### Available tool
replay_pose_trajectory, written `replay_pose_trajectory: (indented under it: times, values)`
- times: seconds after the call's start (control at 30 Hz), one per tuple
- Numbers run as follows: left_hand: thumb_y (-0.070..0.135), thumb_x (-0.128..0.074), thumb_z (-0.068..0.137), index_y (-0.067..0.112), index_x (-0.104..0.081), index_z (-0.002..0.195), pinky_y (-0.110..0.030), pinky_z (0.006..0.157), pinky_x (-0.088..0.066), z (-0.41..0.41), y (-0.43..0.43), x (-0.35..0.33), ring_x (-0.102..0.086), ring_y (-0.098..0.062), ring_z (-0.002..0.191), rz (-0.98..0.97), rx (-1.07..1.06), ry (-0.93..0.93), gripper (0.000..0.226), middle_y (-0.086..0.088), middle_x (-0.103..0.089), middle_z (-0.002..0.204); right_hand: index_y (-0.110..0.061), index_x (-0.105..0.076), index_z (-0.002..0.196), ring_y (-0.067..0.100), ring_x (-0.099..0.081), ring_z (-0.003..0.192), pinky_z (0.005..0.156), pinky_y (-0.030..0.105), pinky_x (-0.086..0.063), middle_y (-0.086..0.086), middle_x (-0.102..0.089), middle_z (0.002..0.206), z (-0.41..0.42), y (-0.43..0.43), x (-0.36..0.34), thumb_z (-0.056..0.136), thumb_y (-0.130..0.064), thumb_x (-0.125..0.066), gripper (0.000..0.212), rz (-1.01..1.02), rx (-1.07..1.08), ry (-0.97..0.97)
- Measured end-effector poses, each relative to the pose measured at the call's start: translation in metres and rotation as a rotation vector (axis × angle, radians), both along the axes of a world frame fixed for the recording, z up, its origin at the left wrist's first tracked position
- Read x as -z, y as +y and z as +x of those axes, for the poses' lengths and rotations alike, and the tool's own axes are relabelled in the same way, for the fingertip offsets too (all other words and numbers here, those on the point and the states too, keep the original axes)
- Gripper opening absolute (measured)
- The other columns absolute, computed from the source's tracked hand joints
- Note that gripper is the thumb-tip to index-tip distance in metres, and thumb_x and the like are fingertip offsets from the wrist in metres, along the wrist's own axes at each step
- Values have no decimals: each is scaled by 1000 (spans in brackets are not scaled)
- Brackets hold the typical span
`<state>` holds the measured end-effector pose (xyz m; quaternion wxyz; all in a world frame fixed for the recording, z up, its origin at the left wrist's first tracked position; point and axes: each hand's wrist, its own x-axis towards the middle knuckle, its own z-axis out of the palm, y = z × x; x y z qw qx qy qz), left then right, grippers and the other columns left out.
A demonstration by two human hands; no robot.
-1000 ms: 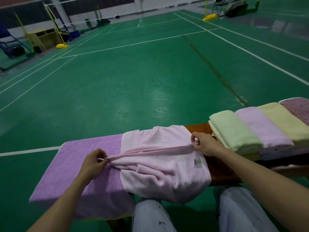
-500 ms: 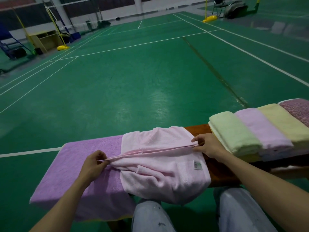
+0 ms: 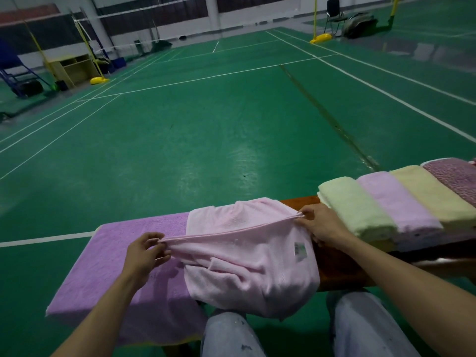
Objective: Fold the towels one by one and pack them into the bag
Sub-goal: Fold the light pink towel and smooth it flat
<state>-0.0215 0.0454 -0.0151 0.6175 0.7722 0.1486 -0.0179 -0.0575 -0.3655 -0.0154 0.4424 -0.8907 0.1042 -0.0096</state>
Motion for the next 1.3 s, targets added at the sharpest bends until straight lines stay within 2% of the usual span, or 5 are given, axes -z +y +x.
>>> replay_pose_trajectory:
  times: [0.17,0.4,0.73,1.17,1.3]
  values:
    - [-6,-47,96,-1,-58,101,-24,56,-58,11,-17,-5,-63,-26,82,-330,-65,81,13,-21,-62,94,1,-60,97,13,-37,34,35,21,-33,7,-43,53,-1,4,-28,96,-7,-60,9,552,149,28]
    - [-3,-45,98,4,-54,92,-30,60,-60,46,-49,-3,-64,-29,76,-447,-66,28,13,-20,-61,90,4,-54,106,16,-66,46,43,20,-54,12,-68,57,35,-5,-37,93,1,-60,15,890,231,8]
    - [-5,-48,96,5,-57,86,-24,56,-58,169,-96,8,-66,-13,52,-441,-46,-85,17,-5,-68,60,-4,-54,90,12,-66,46,47,21,-56,14,-68,68,155,-51,-35,92,4,-60,10,660,270,-116]
    - [-3,-55,93,8,-57,86,-30,80,-58,251,-127,19,-63,-21,78,-511,-57,-131,14,-14,-62,87,-8,-54,83,9,-69,54,58,20,-58,13,-63,81,233,-79,-13,95,8,-53,20,542,250,-172]
    - [-4,-53,94,6,-58,86,-28,75,-59,232,-117,36,-64,-22,82,-471,-74,-90,14,-15,-63,89,1,-53,98,9,-66,47,51,18,-56,15,-59,79,213,-73,7,95,8,-54,8,537,254,-121]
